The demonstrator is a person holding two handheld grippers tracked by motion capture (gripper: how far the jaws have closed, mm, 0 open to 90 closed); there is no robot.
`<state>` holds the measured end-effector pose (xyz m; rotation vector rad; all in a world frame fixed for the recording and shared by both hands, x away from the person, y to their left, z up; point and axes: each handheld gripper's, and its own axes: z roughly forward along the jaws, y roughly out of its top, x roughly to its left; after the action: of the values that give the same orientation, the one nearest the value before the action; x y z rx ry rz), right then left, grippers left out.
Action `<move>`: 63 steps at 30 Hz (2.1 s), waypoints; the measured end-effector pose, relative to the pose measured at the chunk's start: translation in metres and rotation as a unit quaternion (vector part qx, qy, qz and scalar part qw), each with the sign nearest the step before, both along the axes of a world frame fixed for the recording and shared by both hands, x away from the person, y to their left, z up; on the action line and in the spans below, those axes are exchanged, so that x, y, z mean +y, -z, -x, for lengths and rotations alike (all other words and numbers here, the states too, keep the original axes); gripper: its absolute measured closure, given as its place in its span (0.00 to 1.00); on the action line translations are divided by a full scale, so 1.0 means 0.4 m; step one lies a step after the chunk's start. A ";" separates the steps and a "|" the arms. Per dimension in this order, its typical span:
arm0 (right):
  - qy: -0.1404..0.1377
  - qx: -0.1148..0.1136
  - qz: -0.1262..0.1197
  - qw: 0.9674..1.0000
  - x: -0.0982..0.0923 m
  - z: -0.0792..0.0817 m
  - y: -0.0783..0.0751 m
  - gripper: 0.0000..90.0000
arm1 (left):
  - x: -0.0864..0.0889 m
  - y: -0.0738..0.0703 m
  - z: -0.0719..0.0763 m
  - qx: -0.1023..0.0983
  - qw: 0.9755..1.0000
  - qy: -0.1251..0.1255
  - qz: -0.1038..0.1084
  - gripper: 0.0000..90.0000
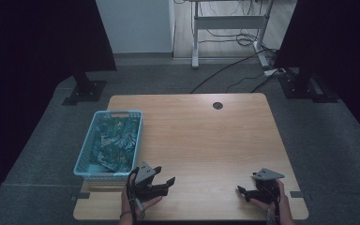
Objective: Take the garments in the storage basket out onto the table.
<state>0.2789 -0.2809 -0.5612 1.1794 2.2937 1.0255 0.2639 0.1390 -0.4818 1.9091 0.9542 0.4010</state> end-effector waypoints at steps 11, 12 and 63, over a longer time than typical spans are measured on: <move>0.000 0.000 0.000 1.000 0.000 0.000 0.000 0.14 | 0.008 -0.030 -0.010 -0.009 1.000 0.002 -0.004 0.34; 0.000 0.000 0.000 1.000 0.000 0.000 0.000 0.14 | 0.009 -0.036 -0.011 -0.012 1.000 0.003 -0.007 0.33; 0.001 0.000 0.000 1.000 0.000 0.001 0.000 0.14 | 0.149 -0.079 -0.097 -0.010 0.997 -0.080 -0.008 0.31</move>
<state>0.2785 -0.2809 -0.5612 1.1805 2.2928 1.0245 0.3028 0.1987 -0.4500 1.8457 1.0963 0.5224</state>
